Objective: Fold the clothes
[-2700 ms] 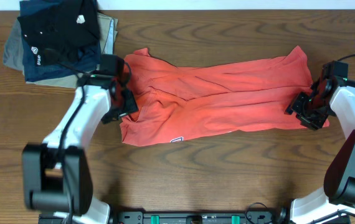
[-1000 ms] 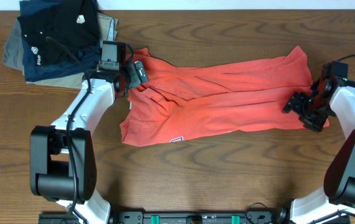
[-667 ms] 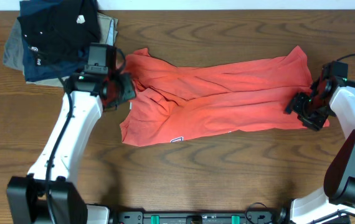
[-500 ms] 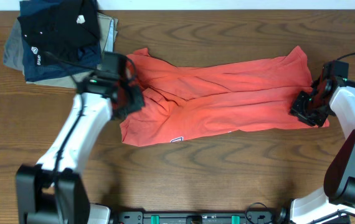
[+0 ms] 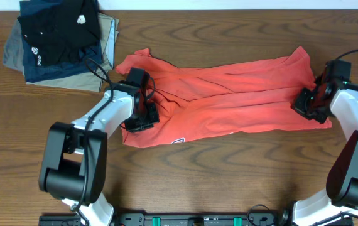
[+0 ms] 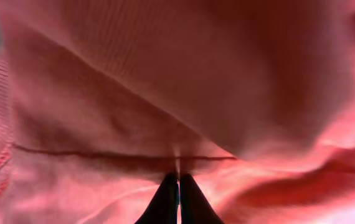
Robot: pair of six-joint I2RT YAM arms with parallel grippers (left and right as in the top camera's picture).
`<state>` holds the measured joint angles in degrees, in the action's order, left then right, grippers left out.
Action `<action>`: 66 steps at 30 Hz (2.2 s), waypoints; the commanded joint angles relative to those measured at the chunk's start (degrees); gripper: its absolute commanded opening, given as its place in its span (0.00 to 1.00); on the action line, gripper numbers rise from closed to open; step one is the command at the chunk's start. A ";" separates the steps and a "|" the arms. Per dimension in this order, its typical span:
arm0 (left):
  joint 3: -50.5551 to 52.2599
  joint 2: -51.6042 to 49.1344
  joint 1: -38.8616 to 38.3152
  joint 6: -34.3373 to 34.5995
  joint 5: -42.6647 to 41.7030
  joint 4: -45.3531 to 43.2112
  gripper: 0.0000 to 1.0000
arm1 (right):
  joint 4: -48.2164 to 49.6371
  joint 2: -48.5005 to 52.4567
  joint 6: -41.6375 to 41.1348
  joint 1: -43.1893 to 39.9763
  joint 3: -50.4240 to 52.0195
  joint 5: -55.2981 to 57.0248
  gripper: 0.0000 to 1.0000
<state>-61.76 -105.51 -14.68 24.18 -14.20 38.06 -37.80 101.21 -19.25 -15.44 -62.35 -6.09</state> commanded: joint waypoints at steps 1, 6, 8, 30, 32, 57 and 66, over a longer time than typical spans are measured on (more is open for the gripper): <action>-0.04 -1.86 0.13 0.55 1.29 0.70 0.06 | 3.06 0.17 -0.68 0.46 4.48 1.75 0.01; 0.15 -2.67 0.48 3.69 5.14 4.46 0.06 | 5.20 0.17 -2.62 0.35 8.00 5.49 0.01; 0.15 -2.67 0.90 5.77 8.11 6.51 0.06 | 4.81 0.17 -3.04 0.35 8.22 6.23 0.01; 0.15 12.24 9.01 9.40 18.62 21.59 0.06 | -10.99 -9.73 -9.68 -10.34 8.02 6.86 0.01; 0.15 16.96 8.96 9.31 18.29 22.18 0.06 | -12.37 -13.57 -9.64 -10.78 8.02 6.88 0.01; 0.17 2.01 -0.57 -1.90 -2.86 2.84 0.06 | 2.08 -7.41 -4.28 -0.35 8.04 -1.60 0.01; 2.84 1.03 -0.46 -0.46 5.35 6.27 0.06 | 2.08 2.01 -7.39 -0.96 8.04 4.74 0.01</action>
<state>-60.51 -104.16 -15.46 23.16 -13.67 42.85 -35.09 100.77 -24.75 -16.21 -54.70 -5.69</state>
